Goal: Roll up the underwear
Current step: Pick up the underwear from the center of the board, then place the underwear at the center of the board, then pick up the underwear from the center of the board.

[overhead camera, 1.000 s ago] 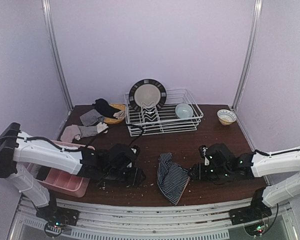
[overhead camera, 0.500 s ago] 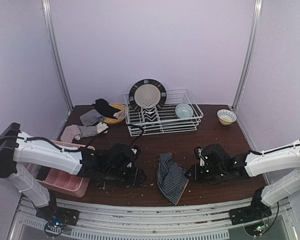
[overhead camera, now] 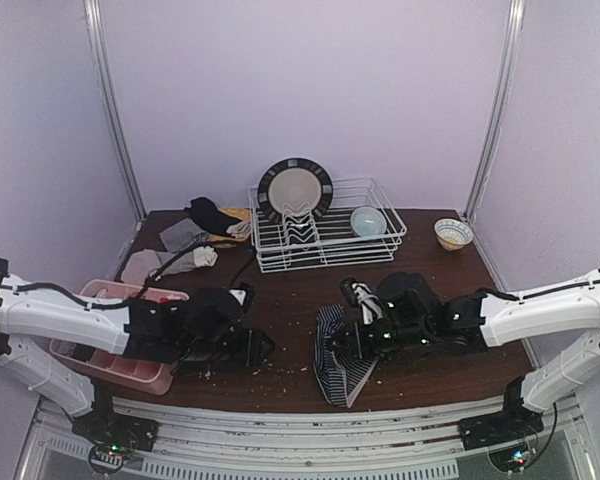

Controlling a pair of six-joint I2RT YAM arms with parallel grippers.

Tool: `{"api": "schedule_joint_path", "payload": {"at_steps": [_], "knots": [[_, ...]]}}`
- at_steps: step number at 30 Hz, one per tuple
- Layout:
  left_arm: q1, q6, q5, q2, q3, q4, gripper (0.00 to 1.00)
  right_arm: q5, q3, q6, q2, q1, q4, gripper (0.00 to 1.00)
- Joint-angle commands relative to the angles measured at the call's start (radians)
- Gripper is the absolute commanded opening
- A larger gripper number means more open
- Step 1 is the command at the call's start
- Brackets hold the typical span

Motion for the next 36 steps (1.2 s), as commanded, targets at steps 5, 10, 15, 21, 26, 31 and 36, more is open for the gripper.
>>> {"api": "schedule_joint_path", "payload": {"at_steps": [5,10,15,21,26,31,36], "knots": [[-0.007,-0.184,-0.131,-0.211,-0.161,-0.048,0.66,-0.086,0.238,-0.075,0.266,0.158,-0.047,0.41],[-0.012,-0.196,-0.083,-0.241,-0.181,-0.063,0.68,0.051,0.189,-0.069,0.133,0.159,-0.104,0.57],[-0.039,-0.159,-0.035,-0.206,-0.154,-0.029,0.67,0.203,0.053,-0.038,-0.049,0.141,-0.164,0.58],[-0.051,-0.124,0.043,-0.092,-0.080,0.027,0.68,0.260,-0.149,0.093,-0.188,0.110,-0.175,0.58],[-0.051,-0.138,0.054,-0.054,-0.083,0.077,0.68,0.208,-0.270,0.188,-0.180,0.109,-0.060,0.60],[-0.051,-0.168,0.090,-0.021,-0.097,0.138,0.69,0.178,-0.288,0.240,-0.082,0.103,0.004,0.60],[-0.051,-0.210,0.162,0.058,-0.083,0.224,0.71,0.124,-0.310,0.309,0.017,0.101,0.079,0.41]]}}
